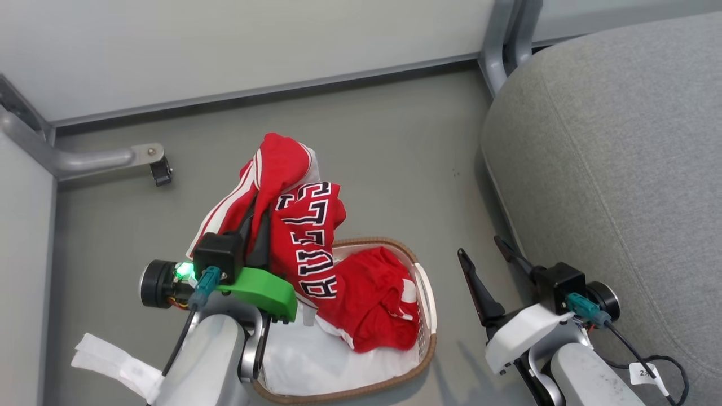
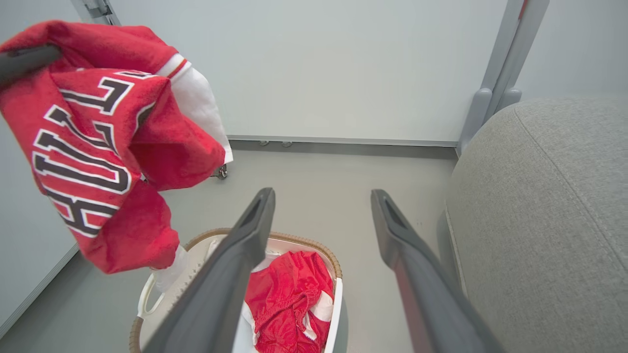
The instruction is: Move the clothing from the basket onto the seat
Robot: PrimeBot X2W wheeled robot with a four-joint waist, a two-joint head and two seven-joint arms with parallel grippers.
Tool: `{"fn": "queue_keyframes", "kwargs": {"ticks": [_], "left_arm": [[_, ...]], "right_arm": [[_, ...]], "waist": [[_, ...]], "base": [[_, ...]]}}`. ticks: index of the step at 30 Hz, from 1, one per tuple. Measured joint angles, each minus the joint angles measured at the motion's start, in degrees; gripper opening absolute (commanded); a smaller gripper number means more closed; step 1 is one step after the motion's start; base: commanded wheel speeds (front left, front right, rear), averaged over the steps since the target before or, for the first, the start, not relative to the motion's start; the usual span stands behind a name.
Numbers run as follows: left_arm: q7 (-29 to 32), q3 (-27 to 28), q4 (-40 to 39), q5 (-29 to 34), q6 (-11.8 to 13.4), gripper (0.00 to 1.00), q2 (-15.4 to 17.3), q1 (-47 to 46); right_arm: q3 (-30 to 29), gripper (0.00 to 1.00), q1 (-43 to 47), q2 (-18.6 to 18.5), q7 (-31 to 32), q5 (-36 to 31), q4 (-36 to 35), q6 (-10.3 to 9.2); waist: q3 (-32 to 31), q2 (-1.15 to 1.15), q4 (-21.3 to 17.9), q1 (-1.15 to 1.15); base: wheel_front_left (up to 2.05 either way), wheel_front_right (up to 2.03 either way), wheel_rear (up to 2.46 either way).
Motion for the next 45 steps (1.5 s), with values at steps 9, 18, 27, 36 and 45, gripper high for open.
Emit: {"fn": "queue_keyframes", "kwargs": {"ticks": [9,18,27,36,45], "left_arm": [[-0.01,1.65,-6.3,1.13,-2.32,0.0,-1.0,0.58],[-0.01,1.62,-9.0,-0.05,-2.08,0.0,-1.14,2.24],[-0.01,-0.24,-10.7,-1.2,-1.0,0.0,-1.18,2.1],[-0.01,-3.39,-11.17,-2.79,-0.44,0.0,-1.2,0.77],[-0.01,-7.12,-10.26,-4.7,0.0,0.0,-1.2,-1.3]], "right_arm": [[1.99,1.0,1.38,0.25,0.0,0.41,0.47,0.0],[2.14,1.0,3.22,0.67,0.0,0.85,0.45,0.0],[7.1,1.0,2.93,0.7,0.01,2.16,-1.15,0.0],[22.67,1.0,-6.66,0.23,0.0,6.49,-3.02,0.0],[25.81,1.0,-14.34,1.44,0.0,4.45,3.52,0.0]], "waist": [[-4.91,0.0,-1.17,0.0],[-7.8,0.0,-2.81,0.0],[-7.78,0.0,-2.76,0.0],[-6.12,0.0,-1.32,0.0],[-4.81,0.0,1.7,0.0]], "base": [[0.0,0.0,0.0],[0.0,0.0,0.0],[0.0,0.0,0.0],[0.0,0.0,0.0],[0.0,0.0,0.0]]}}
